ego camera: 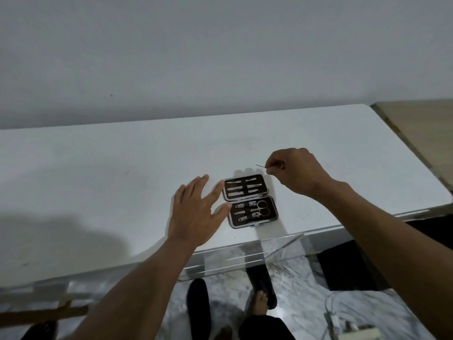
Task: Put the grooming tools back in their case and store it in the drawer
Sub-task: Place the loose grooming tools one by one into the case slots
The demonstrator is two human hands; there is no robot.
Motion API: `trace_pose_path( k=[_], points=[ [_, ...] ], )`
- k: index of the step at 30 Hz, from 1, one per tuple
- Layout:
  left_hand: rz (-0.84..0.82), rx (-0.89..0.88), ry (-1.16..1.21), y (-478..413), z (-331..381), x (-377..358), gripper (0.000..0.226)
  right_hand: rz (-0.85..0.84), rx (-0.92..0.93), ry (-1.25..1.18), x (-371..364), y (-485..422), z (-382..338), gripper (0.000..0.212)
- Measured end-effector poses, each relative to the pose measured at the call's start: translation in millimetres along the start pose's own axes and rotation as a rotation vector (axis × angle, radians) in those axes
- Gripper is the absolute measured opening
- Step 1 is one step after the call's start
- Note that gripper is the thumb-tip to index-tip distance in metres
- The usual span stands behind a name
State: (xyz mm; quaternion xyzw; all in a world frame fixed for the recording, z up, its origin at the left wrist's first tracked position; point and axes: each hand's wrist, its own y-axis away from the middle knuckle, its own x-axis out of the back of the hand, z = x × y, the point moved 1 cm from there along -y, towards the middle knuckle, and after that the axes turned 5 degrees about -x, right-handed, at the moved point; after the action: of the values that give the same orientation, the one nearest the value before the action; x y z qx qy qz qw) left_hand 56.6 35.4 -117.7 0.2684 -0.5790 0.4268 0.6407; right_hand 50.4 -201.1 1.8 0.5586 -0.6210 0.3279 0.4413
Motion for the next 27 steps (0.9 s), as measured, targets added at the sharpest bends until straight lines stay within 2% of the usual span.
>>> trace_pose_path(
  k=[11,16,27],
  points=[
    [0.001,0.013,0.008,-1,1,2,0.060,-0.197,0.085,0.167,-23,-10,6,0.006],
    [-0.005,0.023,0.012,-1,1,0,0.061,-0.193,0.231,0.311,-30,-19,18,0.020],
    [-0.010,0.042,0.039,-2,0,-1,0.067,-0.161,0.332,0.278,-29,-24,26,0.018]
  ],
)
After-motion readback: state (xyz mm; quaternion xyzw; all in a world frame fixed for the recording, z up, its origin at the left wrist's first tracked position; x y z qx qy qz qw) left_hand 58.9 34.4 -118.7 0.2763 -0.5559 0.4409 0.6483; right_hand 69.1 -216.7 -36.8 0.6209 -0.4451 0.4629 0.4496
